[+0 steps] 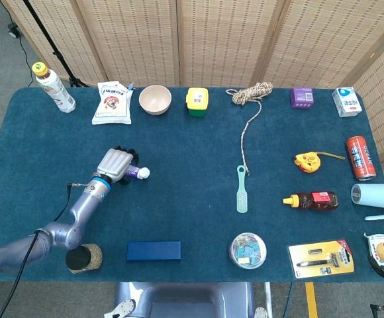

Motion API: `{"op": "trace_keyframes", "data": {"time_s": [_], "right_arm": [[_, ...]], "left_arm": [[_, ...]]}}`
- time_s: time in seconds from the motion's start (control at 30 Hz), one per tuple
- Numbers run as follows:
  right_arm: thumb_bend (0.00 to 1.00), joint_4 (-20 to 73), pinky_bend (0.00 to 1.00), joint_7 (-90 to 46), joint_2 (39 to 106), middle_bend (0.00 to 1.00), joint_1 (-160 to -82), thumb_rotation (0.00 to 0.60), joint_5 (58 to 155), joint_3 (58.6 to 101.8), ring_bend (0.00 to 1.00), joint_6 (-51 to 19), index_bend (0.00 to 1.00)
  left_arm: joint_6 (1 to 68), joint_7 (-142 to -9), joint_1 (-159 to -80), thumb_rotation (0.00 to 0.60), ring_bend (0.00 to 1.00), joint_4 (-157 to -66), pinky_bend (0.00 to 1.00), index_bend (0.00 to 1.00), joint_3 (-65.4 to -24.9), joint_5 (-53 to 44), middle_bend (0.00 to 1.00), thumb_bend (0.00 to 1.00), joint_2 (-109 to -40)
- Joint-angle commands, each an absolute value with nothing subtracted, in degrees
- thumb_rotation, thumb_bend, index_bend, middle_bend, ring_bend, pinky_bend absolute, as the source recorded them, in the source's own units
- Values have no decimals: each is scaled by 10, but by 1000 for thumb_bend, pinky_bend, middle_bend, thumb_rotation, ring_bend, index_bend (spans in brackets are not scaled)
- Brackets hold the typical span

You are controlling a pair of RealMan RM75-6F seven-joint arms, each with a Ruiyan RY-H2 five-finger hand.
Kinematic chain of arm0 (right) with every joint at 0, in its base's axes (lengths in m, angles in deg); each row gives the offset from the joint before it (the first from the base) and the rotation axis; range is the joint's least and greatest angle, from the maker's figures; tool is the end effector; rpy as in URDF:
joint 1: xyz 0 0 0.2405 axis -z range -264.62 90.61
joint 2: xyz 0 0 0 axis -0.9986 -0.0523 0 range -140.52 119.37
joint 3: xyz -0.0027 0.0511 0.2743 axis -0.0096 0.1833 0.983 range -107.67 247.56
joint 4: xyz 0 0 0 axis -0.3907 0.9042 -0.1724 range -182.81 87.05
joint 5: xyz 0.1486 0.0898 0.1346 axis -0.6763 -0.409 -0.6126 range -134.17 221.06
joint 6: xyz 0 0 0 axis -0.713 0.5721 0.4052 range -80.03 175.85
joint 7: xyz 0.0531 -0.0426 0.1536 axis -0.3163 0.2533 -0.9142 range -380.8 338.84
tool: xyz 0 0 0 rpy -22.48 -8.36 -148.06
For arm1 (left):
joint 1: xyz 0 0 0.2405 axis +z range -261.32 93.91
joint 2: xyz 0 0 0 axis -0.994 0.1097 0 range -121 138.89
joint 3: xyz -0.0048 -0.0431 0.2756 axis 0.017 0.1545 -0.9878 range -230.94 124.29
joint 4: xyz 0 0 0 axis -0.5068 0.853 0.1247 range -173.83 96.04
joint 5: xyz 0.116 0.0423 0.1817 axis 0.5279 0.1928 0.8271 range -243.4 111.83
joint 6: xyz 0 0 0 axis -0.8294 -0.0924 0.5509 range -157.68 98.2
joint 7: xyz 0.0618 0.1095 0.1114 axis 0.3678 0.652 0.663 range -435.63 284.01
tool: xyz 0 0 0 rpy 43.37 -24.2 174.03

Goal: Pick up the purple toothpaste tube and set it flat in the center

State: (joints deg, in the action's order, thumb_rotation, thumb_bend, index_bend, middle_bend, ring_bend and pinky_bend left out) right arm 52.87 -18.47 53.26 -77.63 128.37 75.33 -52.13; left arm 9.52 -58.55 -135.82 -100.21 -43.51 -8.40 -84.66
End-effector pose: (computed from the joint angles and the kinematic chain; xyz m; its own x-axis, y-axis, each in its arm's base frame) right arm -0.3334 -0.1292 0.1986 0.3478 0.2066 0.9145 -0.9248 0.2359 0.2984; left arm -0.1874 0.4621 -0.0502 0.5977 0.3209 0.7347 0.7968 -0.3392 -0.5000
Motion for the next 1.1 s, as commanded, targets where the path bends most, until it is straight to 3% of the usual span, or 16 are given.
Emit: {"op": "trace_keyframes", "data": {"time_s": [0.03,0.23,0.6,1.1], "right_arm": [[0,529,12,-184,533,101,-776,600,1284,753,7,-522,160],[0,529,11,-183,536,103,-774,600,1285,753,7,-523,161],[0,525,12,-191,538,104,-773,600,1289,754,7,-526,161],[0,529,12,-185,539,106,-771,600,1286,756,7,-526,163]], "left_arm": [[88,-607,-1360,600,280,-991,208,401,-443,-61,284,246,-850],[76,-636,-1357,600,325,-1002,208,415,-446,-45,319,249,-841],[78,-608,-1338,600,341,-1097,213,423,-473,-55,336,249,-765],[68,-606,-1366,600,340,-1052,218,420,-449,-98,336,250,-812]]}}
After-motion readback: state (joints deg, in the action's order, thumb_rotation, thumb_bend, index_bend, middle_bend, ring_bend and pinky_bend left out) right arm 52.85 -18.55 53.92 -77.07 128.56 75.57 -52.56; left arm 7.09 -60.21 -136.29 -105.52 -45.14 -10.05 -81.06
